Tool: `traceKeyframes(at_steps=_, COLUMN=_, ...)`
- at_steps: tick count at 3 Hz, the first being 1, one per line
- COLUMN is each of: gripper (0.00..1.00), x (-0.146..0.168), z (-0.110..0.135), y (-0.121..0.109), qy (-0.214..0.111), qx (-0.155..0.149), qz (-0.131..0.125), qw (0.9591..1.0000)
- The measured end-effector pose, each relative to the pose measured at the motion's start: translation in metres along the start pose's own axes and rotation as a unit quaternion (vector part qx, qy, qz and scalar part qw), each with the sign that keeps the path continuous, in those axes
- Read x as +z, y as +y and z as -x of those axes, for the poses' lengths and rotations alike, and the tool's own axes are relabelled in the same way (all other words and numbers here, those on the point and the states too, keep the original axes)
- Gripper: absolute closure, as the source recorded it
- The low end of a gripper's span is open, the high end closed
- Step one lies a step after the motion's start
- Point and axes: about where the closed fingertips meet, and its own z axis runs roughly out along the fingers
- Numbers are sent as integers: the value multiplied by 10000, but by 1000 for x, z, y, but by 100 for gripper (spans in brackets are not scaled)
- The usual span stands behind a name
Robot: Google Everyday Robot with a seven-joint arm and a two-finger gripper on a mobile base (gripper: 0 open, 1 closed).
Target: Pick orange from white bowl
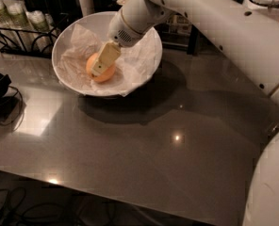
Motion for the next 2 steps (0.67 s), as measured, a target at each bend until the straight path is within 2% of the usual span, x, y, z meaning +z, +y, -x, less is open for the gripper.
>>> traceKeyframes(at_steps=1, gripper=18, x=5, z=-1, y=0, qy=1, qx=24, qz=56, qw=10000)
traceKeyframes(at_steps=2, gripper=22, x=21, z=-7, y=2, qy=42, qx=105, qz=218, qw=9997)
